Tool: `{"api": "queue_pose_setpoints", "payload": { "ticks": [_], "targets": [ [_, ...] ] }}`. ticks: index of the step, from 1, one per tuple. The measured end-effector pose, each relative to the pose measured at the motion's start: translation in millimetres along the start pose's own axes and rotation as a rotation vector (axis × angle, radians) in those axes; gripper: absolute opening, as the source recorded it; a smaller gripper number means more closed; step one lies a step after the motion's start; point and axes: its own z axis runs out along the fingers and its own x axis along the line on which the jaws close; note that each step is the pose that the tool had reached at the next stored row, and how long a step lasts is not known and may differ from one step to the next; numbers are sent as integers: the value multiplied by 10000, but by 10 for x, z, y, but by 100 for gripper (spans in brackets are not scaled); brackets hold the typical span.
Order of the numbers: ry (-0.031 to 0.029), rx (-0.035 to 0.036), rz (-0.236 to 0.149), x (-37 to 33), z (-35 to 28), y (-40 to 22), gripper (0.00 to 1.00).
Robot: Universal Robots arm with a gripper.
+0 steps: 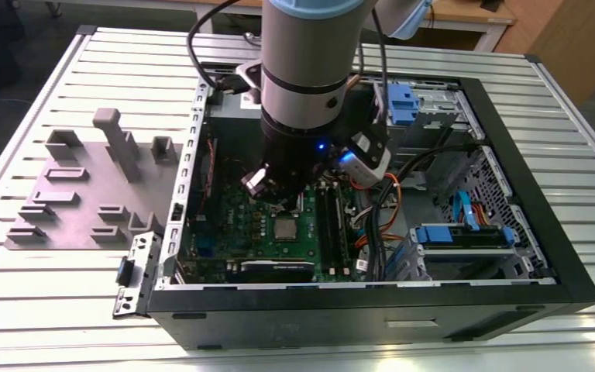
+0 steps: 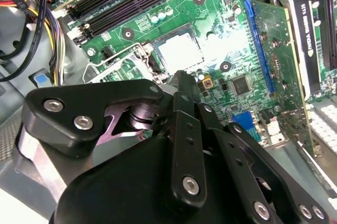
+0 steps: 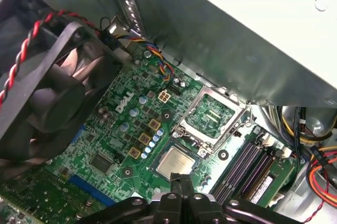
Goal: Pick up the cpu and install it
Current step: 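Place the cpu into insertion slot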
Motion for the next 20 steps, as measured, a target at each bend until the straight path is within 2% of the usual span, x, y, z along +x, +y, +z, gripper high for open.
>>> {"api": "queue_pose_setpoints", "payload": {
  "ticks": [4,20],
  "targets": [
    [5,-1,-316,0,0,-1,11],
    [19,-4,-1072,1,0,-1,11]
  ]
}}
